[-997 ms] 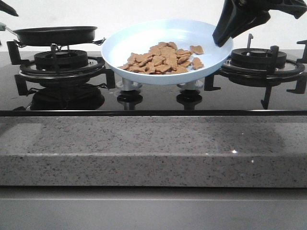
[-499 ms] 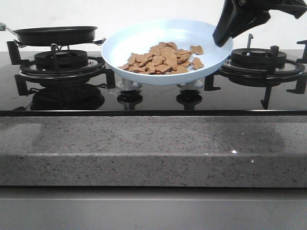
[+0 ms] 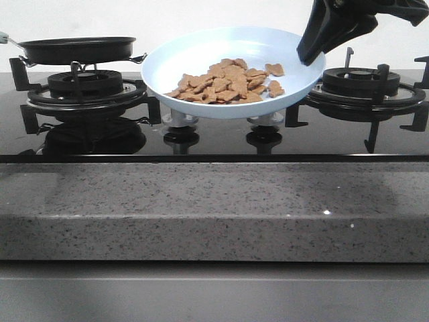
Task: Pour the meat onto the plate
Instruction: 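Lower the empty pan back onto its burner with the left gripper, then lower the plate of meat onto the stove with the right gripper and release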
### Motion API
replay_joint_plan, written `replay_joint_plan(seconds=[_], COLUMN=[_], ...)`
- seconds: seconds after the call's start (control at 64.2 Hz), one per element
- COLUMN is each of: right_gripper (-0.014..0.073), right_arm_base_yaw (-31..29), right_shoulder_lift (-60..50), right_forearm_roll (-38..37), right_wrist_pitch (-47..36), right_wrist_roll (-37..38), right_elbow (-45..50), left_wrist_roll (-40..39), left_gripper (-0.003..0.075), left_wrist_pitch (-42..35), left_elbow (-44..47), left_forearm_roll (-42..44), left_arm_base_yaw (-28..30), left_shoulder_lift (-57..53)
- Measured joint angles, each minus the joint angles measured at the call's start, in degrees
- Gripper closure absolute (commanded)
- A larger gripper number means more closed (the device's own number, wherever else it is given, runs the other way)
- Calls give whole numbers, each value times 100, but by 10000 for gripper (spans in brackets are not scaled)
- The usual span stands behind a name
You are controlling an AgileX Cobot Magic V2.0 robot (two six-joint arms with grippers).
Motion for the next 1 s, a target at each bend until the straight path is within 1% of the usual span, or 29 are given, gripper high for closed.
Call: replay_joint_plan(seconds=[0.047,0.125,0.249,0.374,0.545,0.701,0.997], right_gripper=[662,662,662,662,662,662,662], right_arm_base_yaw=[0,0,0,0,0,0,0], right_shoulder_lift=[0,0,0,0,0,0,0], right_forearm_roll=[0,0,0,0,0,0,0], right_wrist_pitch=[0,0,0,0,0,0,0], right_wrist_roll=[0,0,0,0,0,0,0], right_elbow=[0,0,0,0,0,0,0], left_wrist_roll=[-214,-488,-621,-634,-646,-646,-646], left_gripper=[741,741,741,741,741,741,741], left_wrist_pitch=[-43,-107,-337,-612,-915,-929,-1081], left_elbow=[178,529,1159,1782,2313,2414,2428], left_forearm_roll=[438,1087,1486,1550,1511,1291,1243], left_arm_base_yaw=[-182,-306,-329,-335,-335,-335,-335], left_shoulder_lift=[-356,-892,-1625,-2403,-3134,-3285,-3284])
